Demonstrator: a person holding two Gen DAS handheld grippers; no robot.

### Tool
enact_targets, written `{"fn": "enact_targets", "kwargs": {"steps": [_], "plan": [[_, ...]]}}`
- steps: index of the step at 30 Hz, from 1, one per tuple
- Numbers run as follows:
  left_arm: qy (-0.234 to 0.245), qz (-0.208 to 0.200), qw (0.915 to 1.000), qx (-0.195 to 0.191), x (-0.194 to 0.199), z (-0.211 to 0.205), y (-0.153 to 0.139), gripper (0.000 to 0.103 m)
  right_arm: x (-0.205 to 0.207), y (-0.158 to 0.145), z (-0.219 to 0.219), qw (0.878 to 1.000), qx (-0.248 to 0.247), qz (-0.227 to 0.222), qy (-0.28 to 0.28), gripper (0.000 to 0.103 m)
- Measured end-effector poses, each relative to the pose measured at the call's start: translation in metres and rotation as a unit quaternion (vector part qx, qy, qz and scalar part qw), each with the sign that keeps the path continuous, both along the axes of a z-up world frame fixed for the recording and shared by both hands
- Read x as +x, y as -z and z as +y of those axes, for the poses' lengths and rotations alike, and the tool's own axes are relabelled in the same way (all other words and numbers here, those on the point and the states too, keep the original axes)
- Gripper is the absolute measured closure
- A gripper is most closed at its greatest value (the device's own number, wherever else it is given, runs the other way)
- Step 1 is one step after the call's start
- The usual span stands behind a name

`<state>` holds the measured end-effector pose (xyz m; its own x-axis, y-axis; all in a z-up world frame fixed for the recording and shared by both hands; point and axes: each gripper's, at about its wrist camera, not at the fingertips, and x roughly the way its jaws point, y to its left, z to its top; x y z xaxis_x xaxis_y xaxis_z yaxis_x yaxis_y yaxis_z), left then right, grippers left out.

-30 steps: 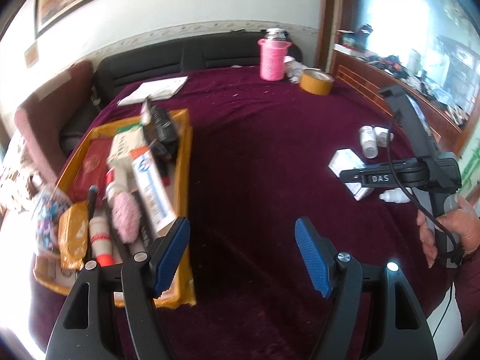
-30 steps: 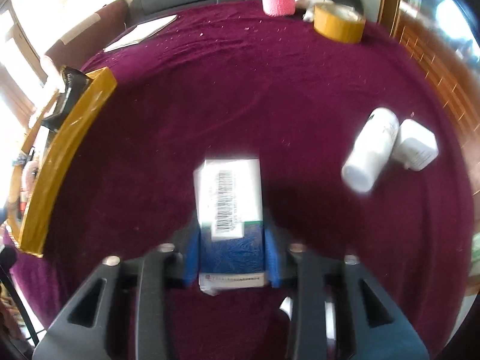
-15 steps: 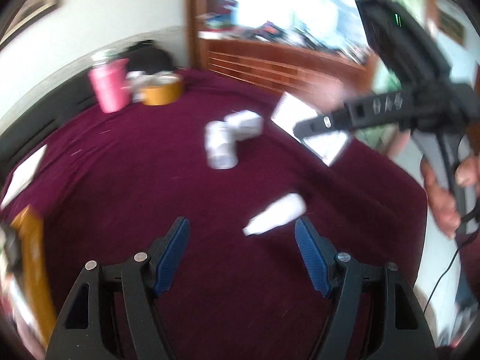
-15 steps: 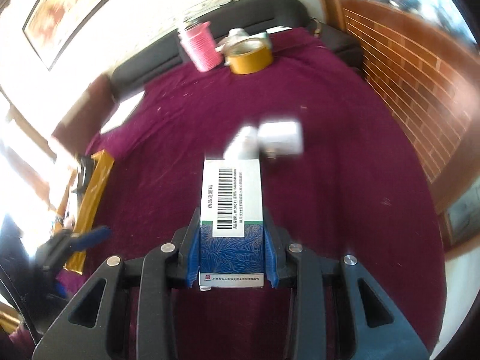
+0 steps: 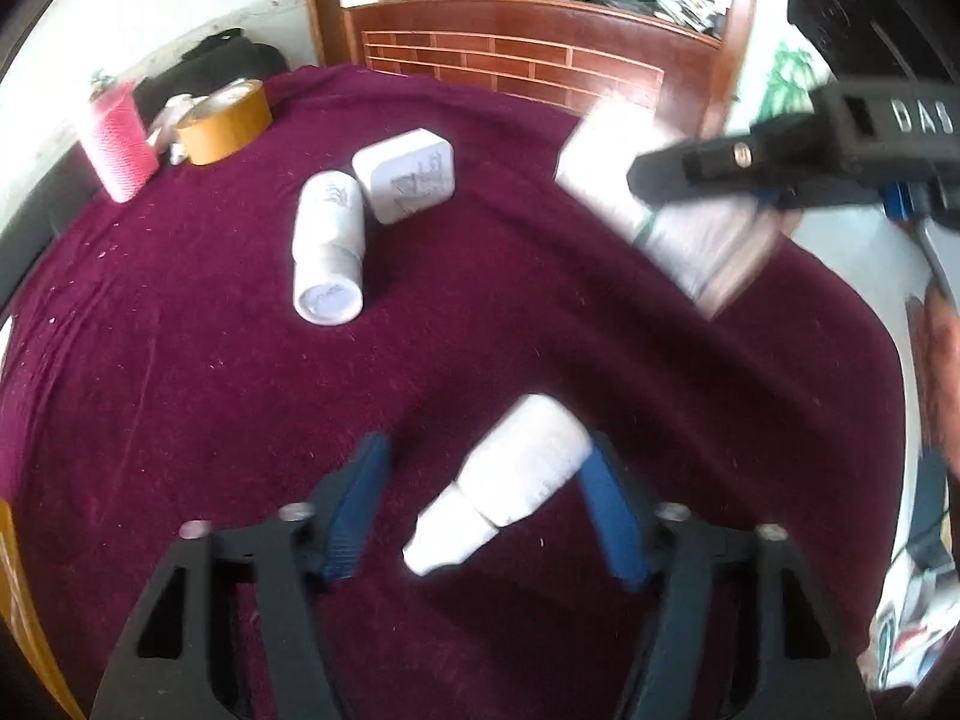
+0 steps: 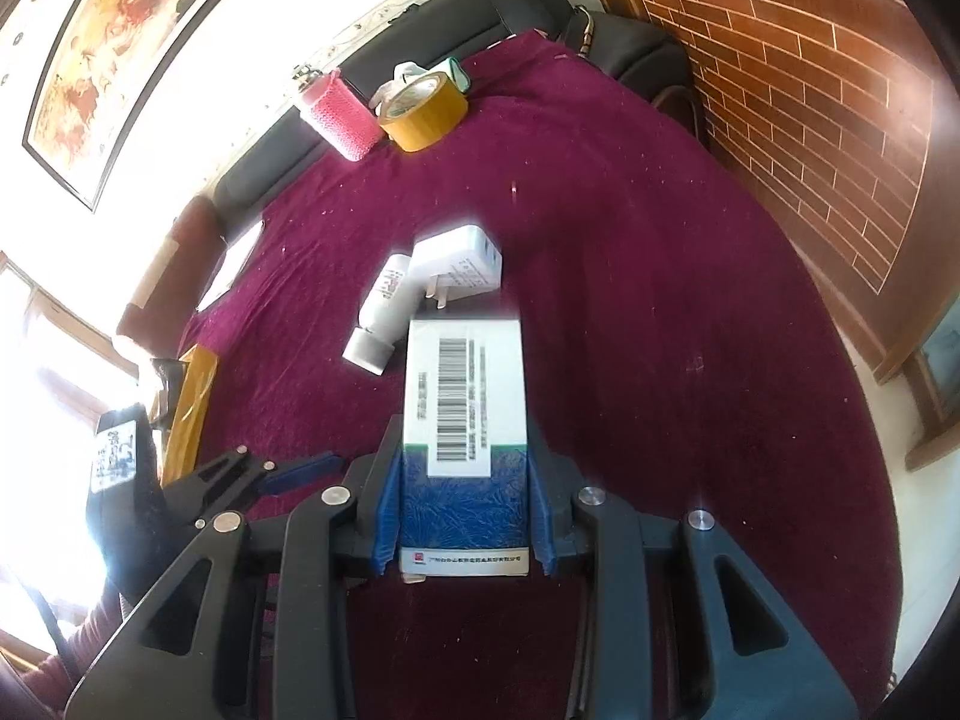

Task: Organize objects
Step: 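Grasp the blue-white medicine box with the right gripper while the left gripper grasps a white dropper bottle, then carry the dropper bottle and medicine box to the tray and release them inside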

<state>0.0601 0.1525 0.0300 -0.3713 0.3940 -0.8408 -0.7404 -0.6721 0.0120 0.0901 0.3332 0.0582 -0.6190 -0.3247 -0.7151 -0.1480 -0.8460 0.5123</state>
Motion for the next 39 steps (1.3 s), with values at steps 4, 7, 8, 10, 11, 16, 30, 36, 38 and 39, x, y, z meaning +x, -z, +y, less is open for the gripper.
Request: {"fn": "enact_targets", "kwargs": {"steps": [4, 7, 8, 10, 11, 16, 30, 36, 38, 39], "plan": [[-0.025, -0.009, 0.9995, 0.018, 0.001, -0.008, -0.001, 0.082, -0.001, 0.004, -0.004, 1.000, -0.004, -0.002, -0.003, 0.071], [-0.041, -0.010, 0.9988, 0.023, 0.005, -0.019, -0.003, 0.082, -0.004, 0.008, -0.012, 1.000, 0.004, -0.010, -0.012, 0.071], [-0.046, -0.013, 0.9984, 0.029, 0.006, -0.024, -0.004, 0.082, -0.006, 0.010, -0.016, 1.000, 0.015, -0.014, -0.016, 0.071], [-0.057, -0.016, 0.9974, 0.041, 0.006, -0.035, -0.008, 0.082, -0.007, 0.011, -0.027, 0.999, 0.036, -0.021, -0.019, 0.071], [-0.064, -0.016, 0.9966, 0.049, 0.010, -0.044, -0.012, 0.082, -0.007, 0.011, -0.031, 0.998, 0.048, -0.024, -0.016, 0.070], [-0.084, -0.013, 0.9944, 0.063, 0.016, -0.068, -0.022, 0.082, -0.015, 0.010, -0.044, 0.996, 0.085, -0.028, -0.002, 0.042], [-0.202, 0.031, 0.9711, 0.122, 0.044, -0.189, -0.055, 0.081, -0.011, 0.003, -0.099, 0.983, 0.174, -0.052, -0.023, 0.072], [-0.304, 0.055, 0.9414, 0.137, 0.052, -0.280, -0.072, 0.081, -0.013, -0.034, -0.169, 0.986, 0.132, -0.003, -0.101, 0.072], [-0.335, 0.055, 0.9308, 0.134, 0.047, -0.309, -0.072, 0.081, -0.019, -0.044, -0.206, 0.983, 0.117, 0.011, -0.139, 0.071], [-0.351, 0.054, 0.9252, 0.133, 0.043, -0.323, -0.072, 0.081, -0.022, -0.047, -0.221, 0.982, 0.111, 0.014, -0.155, 0.071]]}}
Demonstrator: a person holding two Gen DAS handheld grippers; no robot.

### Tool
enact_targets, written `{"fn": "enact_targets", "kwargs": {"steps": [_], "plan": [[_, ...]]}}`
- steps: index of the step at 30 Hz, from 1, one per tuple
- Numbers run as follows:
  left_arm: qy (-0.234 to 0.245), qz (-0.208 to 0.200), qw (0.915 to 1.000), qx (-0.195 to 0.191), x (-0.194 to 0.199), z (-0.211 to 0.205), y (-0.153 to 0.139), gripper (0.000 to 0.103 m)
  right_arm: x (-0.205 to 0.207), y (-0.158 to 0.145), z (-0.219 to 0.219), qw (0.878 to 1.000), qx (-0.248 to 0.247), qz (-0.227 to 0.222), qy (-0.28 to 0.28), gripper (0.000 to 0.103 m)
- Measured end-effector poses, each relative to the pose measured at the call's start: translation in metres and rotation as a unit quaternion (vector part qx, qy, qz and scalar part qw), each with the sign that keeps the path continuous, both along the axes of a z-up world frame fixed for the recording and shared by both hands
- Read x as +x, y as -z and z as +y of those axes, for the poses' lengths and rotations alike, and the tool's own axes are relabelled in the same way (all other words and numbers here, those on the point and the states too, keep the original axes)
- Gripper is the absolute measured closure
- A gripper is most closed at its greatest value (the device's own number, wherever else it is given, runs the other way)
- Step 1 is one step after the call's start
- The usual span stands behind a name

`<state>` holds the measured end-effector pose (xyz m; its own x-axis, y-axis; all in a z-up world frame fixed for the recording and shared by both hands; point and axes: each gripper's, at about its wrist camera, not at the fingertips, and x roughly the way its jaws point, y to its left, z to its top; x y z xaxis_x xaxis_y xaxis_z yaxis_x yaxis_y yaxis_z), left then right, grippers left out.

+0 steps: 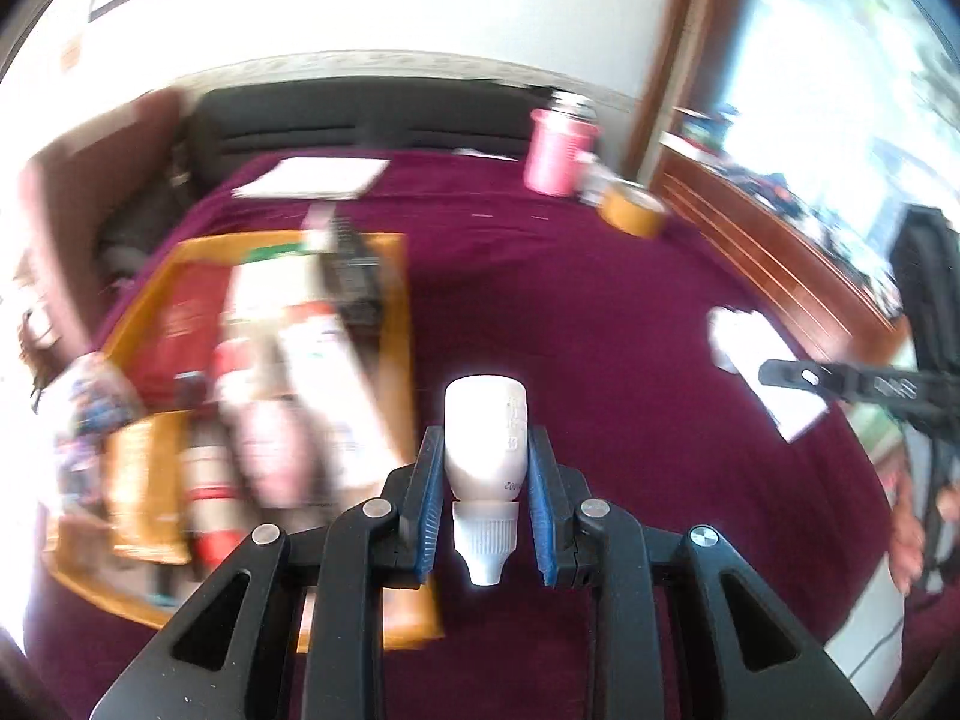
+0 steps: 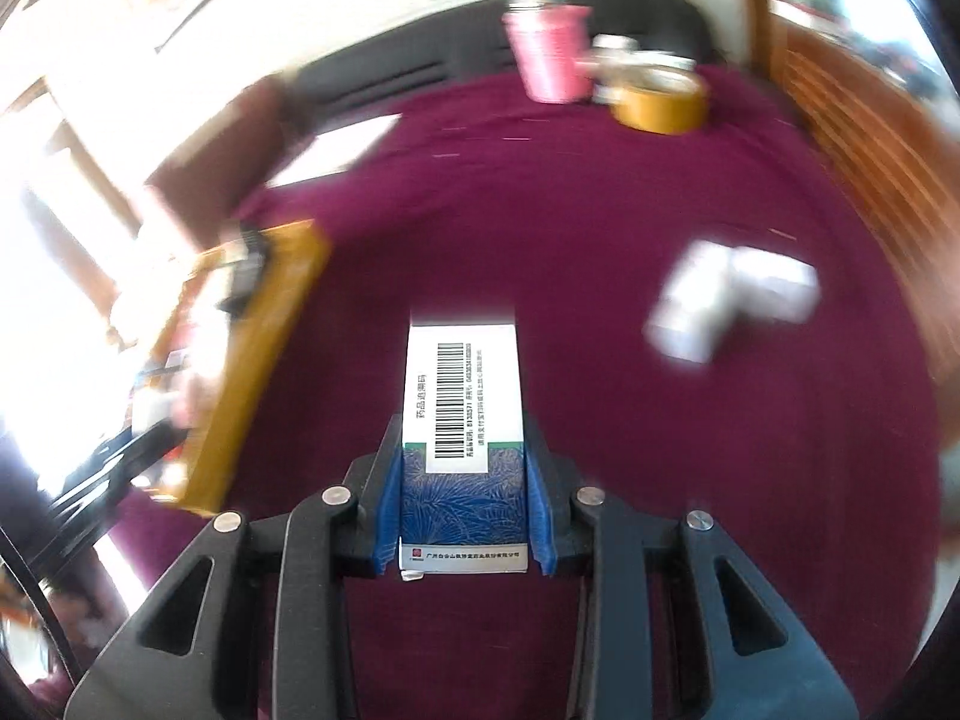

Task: Organize objects
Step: 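Carry the dropper bottle and medicine box to the tray and release them inside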

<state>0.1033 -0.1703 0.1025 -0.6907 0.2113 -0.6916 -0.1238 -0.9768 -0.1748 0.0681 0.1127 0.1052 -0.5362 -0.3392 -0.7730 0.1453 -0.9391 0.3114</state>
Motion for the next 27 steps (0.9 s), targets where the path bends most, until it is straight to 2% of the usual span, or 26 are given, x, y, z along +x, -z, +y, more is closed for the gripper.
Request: {"fn": "enact_targets", "kwargs": {"steps": [6, 11, 14, 19, 24, 27], "plan": [[-0.072, -0.004, 0.9970, -0.028, -0.029, -0.073, -0.002, 0.081, -0.019, -0.006, -0.106, 0.995, -0.034, -0.015, -0.095, 0.071], [-0.112, -0.033, 0.9929, -0.022, -0.066, -0.128, 0.014, 0.081, -0.044, -0.003, -0.185, 0.989, -0.042, -0.026, -0.139, 0.071], [-0.124, -0.053, 0.9909, -0.002, -0.084, -0.151, 0.029, 0.081, -0.062, 0.003, -0.231, 0.987, -0.036, -0.026, -0.154, 0.071], [-0.129, -0.067, 0.9894, 0.006, -0.099, -0.163, 0.041, 0.081, -0.083, 0.022, -0.270, 0.986, -0.026, -0.041, -0.158, 0.071], [-0.135, -0.066, 0.9887, 0.001, -0.106, -0.167, 0.045, 0.081, -0.090, 0.033, -0.285, 0.987, -0.010, -0.035, -0.157, 0.070], [-0.139, -0.063, 0.9882, 0.012, -0.106, -0.170, 0.047, 0.081, -0.094, 0.038, -0.288, 0.987, -0.003, -0.032, -0.158, 0.070]]}}
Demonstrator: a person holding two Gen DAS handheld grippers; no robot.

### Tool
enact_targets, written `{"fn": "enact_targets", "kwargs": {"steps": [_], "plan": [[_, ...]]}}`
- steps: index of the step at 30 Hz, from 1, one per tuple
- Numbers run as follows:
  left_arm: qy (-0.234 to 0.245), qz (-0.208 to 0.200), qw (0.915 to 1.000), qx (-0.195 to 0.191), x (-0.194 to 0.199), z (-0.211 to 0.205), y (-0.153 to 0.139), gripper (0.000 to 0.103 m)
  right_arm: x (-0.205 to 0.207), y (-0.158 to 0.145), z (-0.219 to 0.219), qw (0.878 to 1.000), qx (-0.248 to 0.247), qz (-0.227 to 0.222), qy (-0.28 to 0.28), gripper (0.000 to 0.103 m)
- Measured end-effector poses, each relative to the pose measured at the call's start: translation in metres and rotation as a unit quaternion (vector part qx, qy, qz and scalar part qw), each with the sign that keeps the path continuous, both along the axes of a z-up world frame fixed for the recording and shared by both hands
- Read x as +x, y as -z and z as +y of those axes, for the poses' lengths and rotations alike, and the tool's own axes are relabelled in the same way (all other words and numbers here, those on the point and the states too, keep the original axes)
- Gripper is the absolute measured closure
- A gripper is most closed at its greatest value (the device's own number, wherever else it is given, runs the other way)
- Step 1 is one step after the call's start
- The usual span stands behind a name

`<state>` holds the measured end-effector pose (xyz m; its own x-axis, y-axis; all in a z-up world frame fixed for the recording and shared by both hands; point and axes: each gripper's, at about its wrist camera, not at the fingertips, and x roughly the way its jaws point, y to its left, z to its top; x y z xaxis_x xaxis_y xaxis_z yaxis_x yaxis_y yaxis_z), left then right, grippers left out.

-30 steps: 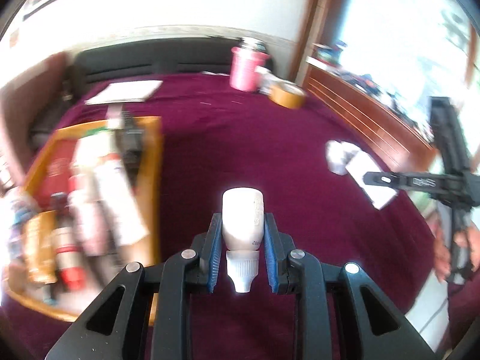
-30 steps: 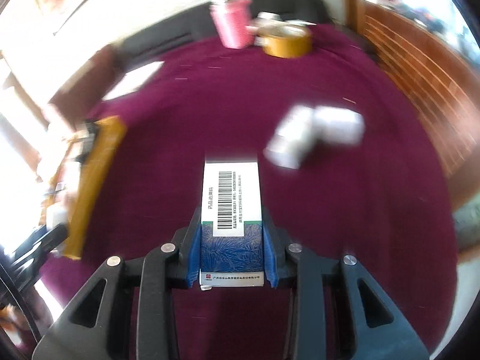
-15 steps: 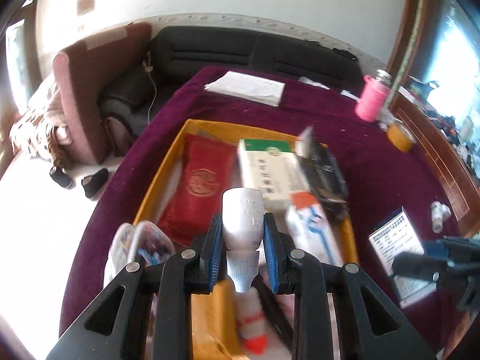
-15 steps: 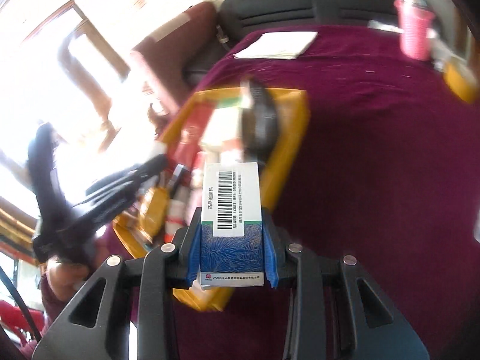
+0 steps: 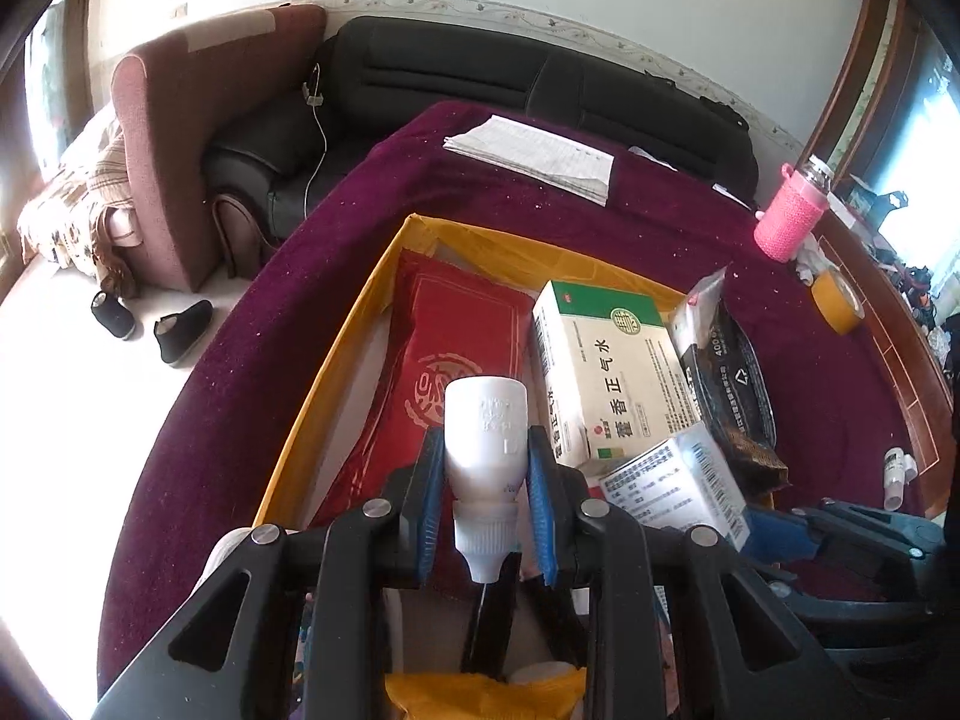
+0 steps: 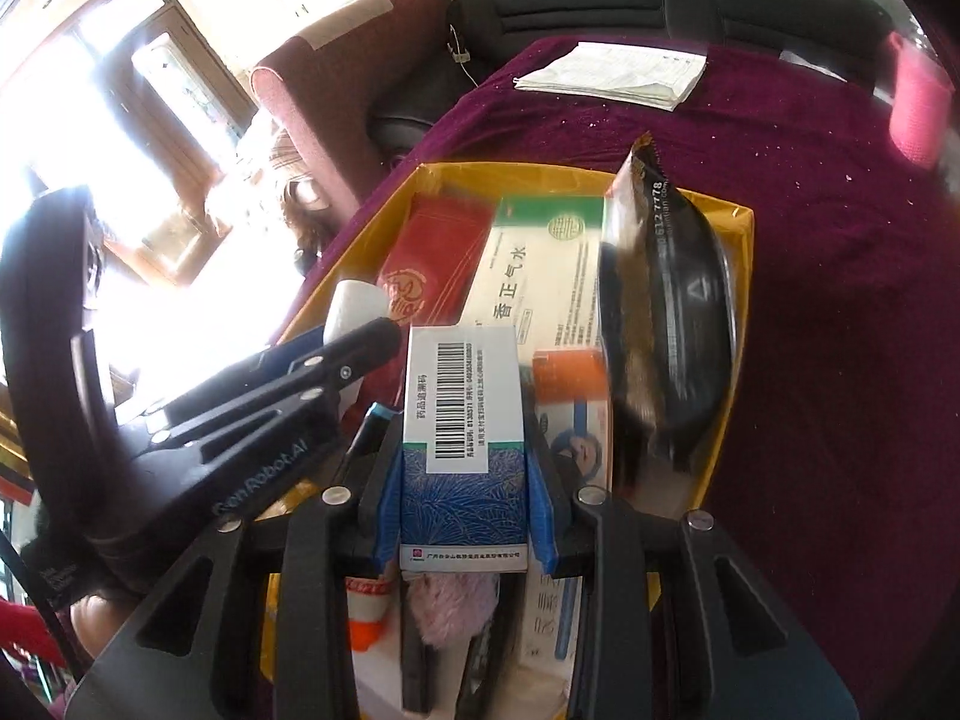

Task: Organize objects
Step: 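Carry the dropper bottle and medicine box to the tray and release them inside, then lift both grippers away from the tray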

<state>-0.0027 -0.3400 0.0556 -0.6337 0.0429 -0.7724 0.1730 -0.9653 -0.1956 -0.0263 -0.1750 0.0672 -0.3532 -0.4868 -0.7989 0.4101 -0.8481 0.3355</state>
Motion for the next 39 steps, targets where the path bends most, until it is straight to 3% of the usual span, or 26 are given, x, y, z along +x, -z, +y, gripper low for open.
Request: {"fn": "enact_targets", "kwargs": {"steps": [9, 14, 21, 26, 28, 29, 31, 33, 37, 39], "plan": [[-0.012, 0.014, 0.9998, -0.012, 0.004, 0.002, -0.007, 0.074, -0.008, 0.012, 0.001, 1.000, -0.016, -0.016, 0.010, 0.068], [-0.034, 0.043, 0.9983, -0.016, 0.018, 0.001, -0.022, 0.040, -0.003, 0.004, 0.002, 0.999, -0.038, -0.015, 0.006, 0.060], [-0.061, 0.076, 0.9941, -0.048, 0.043, 0.005, -0.046, 0.036, 0.011, -0.014, 0.000, 0.999, -0.047, 0.008, -0.005, 0.057], [-0.098, 0.114, 0.9841, -0.095, 0.070, 0.013, -0.066, 0.028, 0.030, -0.025, 0.001, 0.999, -0.035, 0.031, -0.018, 0.055], [-0.107, 0.151, 0.9771, -0.105, 0.088, 0.018, -0.078, 0.017, 0.040, -0.028, 0.004, 0.998, -0.027, 0.044, -0.020, 0.053], [-0.111, 0.178, 0.9724, -0.103, 0.099, 0.020, -0.085, 0.002, 0.048, -0.031, 0.007, 0.998, -0.021, 0.055, -0.019, 0.053], [-0.109, 0.237, 0.9617, -0.084, 0.126, 0.024, -0.099, 0.001, 0.059, -0.035, 0.013, 0.997, -0.013, 0.074, -0.016, 0.054], [-0.111, 0.268, 0.9552, -0.061, 0.147, 0.025, -0.106, 0.001, 0.074, -0.040, 0.021, 0.995, 0.000, 0.101, -0.007, 0.053], [-0.116, 0.249, 0.9613, -0.019, 0.163, 0.028, -0.103, 0.001, 0.096, -0.044, 0.035, 0.989, 0.024, 0.142, 0.019, 0.045], [-0.115, 0.226, 0.9668, -0.031, 0.167, 0.038, -0.097, 0.001, 0.105, -0.042, 0.041, 0.987, 0.034, 0.154, 0.029, 0.045]]}}
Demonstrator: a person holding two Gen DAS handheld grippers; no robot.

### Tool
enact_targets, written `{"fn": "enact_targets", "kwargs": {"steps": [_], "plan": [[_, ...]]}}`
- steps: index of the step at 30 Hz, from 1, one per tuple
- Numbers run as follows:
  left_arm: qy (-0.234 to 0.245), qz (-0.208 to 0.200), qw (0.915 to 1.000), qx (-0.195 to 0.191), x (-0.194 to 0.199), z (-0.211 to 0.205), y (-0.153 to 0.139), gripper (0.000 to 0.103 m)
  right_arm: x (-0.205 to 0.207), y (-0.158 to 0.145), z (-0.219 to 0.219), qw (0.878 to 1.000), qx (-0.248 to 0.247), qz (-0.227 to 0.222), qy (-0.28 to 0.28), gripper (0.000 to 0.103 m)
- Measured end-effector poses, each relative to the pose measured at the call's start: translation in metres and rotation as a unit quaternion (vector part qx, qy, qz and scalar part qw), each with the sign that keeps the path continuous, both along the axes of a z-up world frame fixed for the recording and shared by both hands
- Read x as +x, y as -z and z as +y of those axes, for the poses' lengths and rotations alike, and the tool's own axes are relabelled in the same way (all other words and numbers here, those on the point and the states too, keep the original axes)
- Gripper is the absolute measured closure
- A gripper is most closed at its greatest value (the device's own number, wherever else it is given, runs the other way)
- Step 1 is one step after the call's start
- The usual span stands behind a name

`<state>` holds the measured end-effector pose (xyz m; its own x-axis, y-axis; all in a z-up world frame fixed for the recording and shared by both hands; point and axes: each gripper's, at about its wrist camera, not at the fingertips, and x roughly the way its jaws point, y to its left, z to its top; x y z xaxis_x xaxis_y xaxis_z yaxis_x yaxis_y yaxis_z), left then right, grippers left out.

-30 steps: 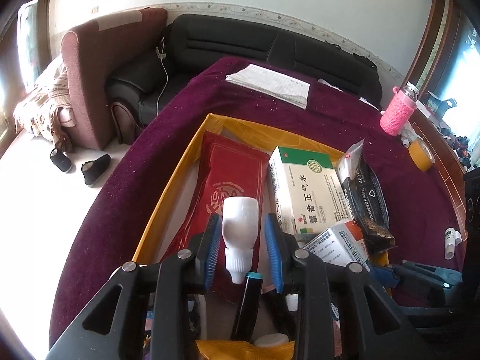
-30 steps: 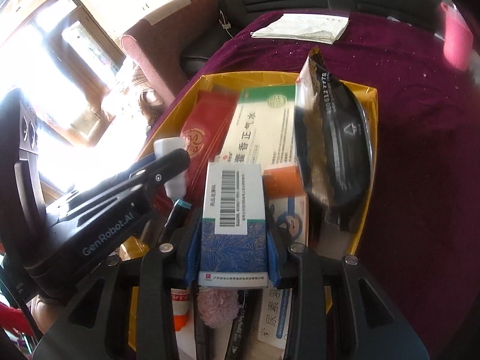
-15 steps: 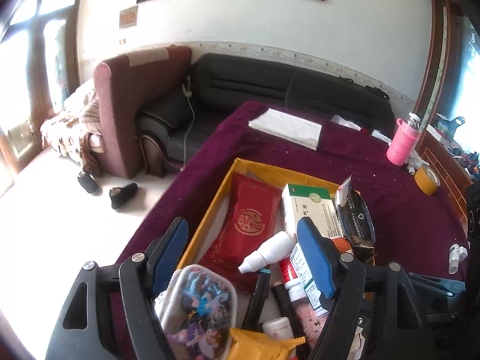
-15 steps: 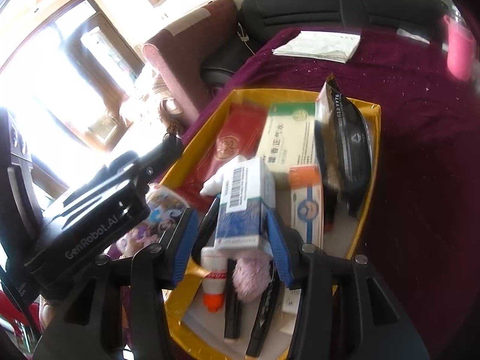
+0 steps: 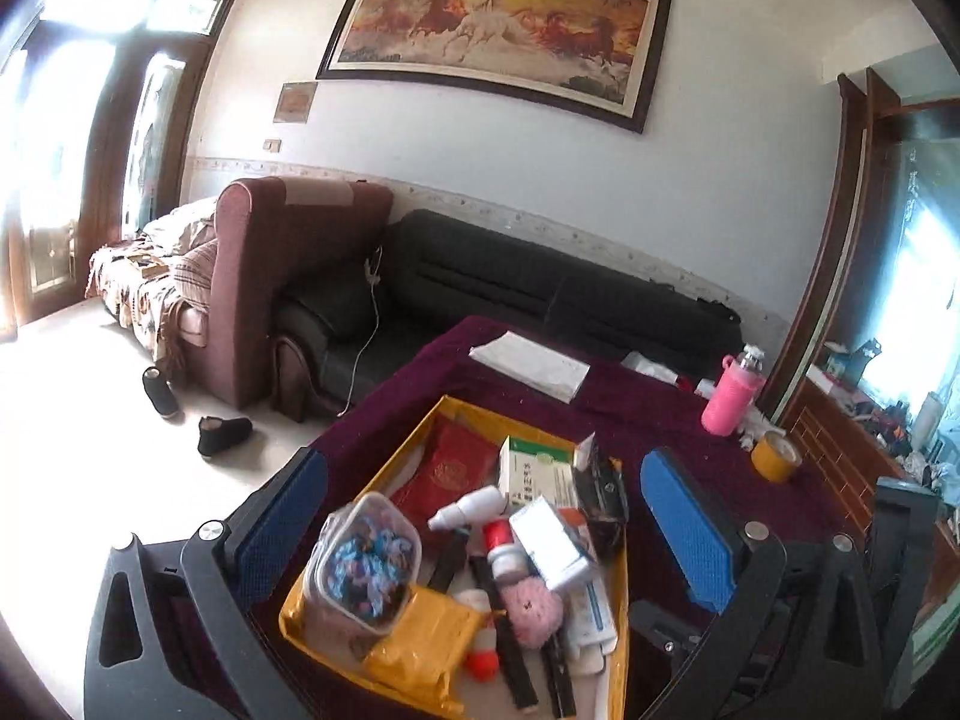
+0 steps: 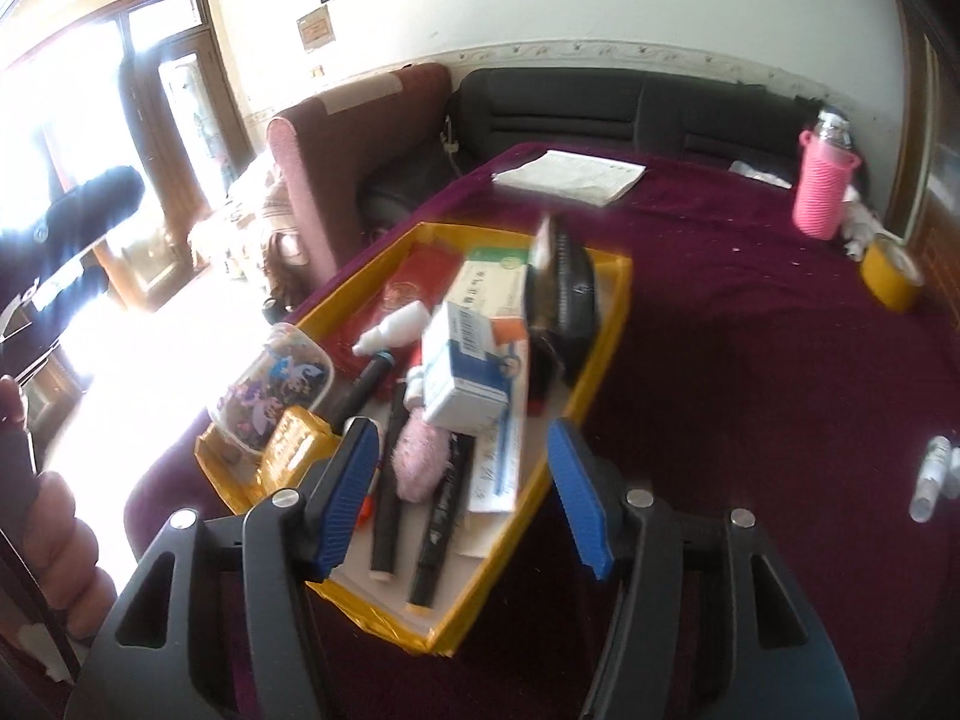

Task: Organize objects
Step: 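Lift both grippers away from the tray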

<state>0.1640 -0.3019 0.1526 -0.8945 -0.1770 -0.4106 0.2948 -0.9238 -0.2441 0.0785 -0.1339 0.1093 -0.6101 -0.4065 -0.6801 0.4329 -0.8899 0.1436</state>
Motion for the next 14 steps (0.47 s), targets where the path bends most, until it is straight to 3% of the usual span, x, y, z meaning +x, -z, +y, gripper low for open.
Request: {"fn": "enact_targets", "kwargs": {"steps": [4, 14], "plan": [[-0.029, -0.030, 0.9982, -0.042, 0.012, 0.022, 0.009, 0.001, 0.012, 0.006, 0.010, 1.000, 0.016, 0.006, 0.008, 0.045], [-0.072, -0.054, 0.9924, -0.085, 0.030, 0.051, 0.015, 0.001, 0.035, 0.008, 0.027, 0.999, 0.028, 0.021, 0.028, 0.043]]}}
